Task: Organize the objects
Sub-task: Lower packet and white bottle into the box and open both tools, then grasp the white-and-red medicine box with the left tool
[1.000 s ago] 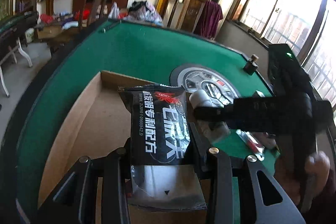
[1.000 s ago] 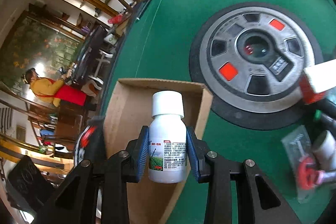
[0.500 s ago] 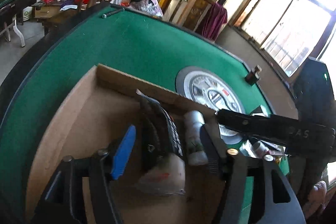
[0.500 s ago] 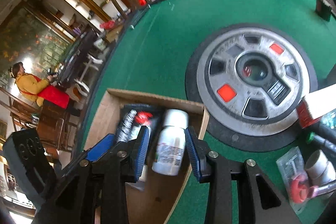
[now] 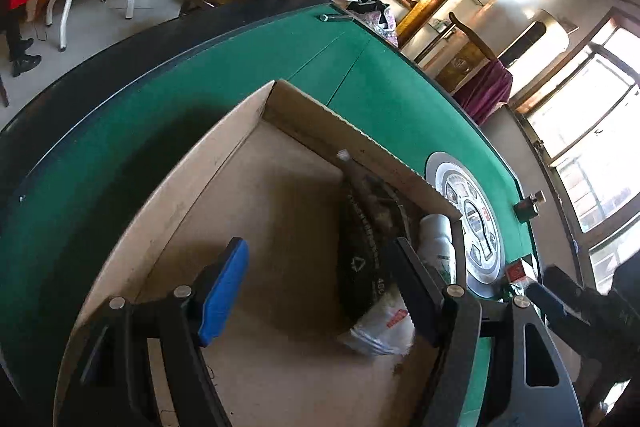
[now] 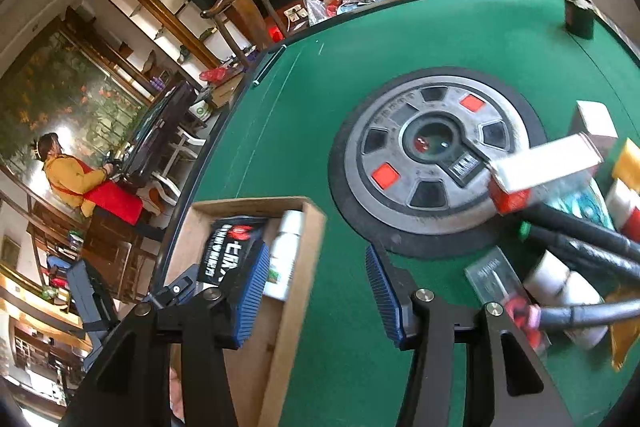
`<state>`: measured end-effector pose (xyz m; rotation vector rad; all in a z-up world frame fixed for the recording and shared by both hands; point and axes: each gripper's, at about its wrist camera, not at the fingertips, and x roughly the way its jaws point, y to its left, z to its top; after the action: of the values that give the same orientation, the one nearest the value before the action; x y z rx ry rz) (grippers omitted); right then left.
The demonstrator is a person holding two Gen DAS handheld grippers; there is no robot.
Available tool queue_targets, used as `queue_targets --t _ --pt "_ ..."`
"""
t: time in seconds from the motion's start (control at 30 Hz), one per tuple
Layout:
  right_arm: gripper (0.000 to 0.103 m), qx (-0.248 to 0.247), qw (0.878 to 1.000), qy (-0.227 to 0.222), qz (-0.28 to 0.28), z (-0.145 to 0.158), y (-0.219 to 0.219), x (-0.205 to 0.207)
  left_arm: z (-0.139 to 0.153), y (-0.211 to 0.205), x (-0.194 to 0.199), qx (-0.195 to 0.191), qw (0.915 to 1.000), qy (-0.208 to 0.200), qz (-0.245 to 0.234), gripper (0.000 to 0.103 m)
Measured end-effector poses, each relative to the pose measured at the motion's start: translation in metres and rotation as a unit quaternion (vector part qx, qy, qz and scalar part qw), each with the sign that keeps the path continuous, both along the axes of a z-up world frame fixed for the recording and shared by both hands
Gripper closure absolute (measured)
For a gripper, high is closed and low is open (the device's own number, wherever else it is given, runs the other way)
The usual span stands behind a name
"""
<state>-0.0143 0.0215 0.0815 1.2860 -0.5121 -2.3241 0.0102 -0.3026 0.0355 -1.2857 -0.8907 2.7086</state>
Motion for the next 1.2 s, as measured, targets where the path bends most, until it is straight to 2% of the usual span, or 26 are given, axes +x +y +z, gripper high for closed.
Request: queue_targets --t 0.1,0.23,0.33,0.47,0.6,0.73,0.8,0.87,0.9,0.93,0.97,1.03,1.1,1.2 --pt "0.048 -0.008 1.000 0.006 -0.006 0.004 0.015 0.011 0.009 0.002 0.003 -0.017 0.9998 0.005 0.003 0.031" --pt "0.046 -0.013 0.999 0.033 -0.017 0.017 0.048 0.028 0.038 0.017 0.014 -0.027 0.9996 0.010 0.001 0.030" --pt "0.041 0.009 0.998 0.058 -0.034 0.026 0.074 0.037 0.065 0.045 0.026 -0.055 0.9978 0.022 -0.031 0.024" --pt "0.039 0.047 0.992 0.084 -0.076 0.027 0.117 0.044 0.089 0.096 0.037 -0.058 0.9928 0.045 -0.094 0.017" --pt "0.039 0.066 0.985 0.089 -0.130 0.015 0.165 0.041 0.087 0.162 0.037 -0.077 0.9816 0.038 -0.171 0.017" --pt "0.039 0.101 0.973 0.105 -0.178 0.001 0.204 0.036 0.071 0.218 0.032 -0.098 0.9706 0.021 -0.219 0.017" --pt "0.039 0.114 0.966 0.119 -0.198 -0.005 0.224 0.036 0.072 0.237 0.026 -0.110 0.9647 0.026 -0.238 0.017" --pt "0.039 0.110 0.963 0.123 -0.212 -0.012 0.241 0.038 0.081 0.261 0.016 -0.150 0.9488 0.055 -0.273 0.017" --pt "0.039 0.101 0.963 0.118 -0.219 -0.019 0.251 0.038 0.087 0.279 0.005 -0.188 0.9276 0.074 -0.314 0.017" --pt "0.039 0.095 0.964 0.110 -0.223 -0.023 0.256 0.038 0.089 0.290 -0.002 -0.215 0.9127 0.089 -0.336 0.017" --pt "0.039 0.081 0.967 0.086 -0.227 -0.030 0.265 0.034 0.091 0.304 -0.012 -0.249 0.8927 0.105 -0.361 0.017" --pt "0.039 0.044 0.970 0.065 -0.229 -0.034 0.276 0.030 0.090 0.321 -0.033 -0.275 0.8723 0.109 -0.389 0.017" --pt "0.039 0.031 0.970 0.060 -0.234 -0.034 0.284 0.029 0.082 0.335 -0.052 -0.273 0.8602 0.095 -0.420 0.017" --pt "0.038 0.021 0.969 0.059 -0.238 -0.033 0.289 0.028 0.064 0.360 -0.075 -0.303 0.8383 0.070 -0.448 0.017"
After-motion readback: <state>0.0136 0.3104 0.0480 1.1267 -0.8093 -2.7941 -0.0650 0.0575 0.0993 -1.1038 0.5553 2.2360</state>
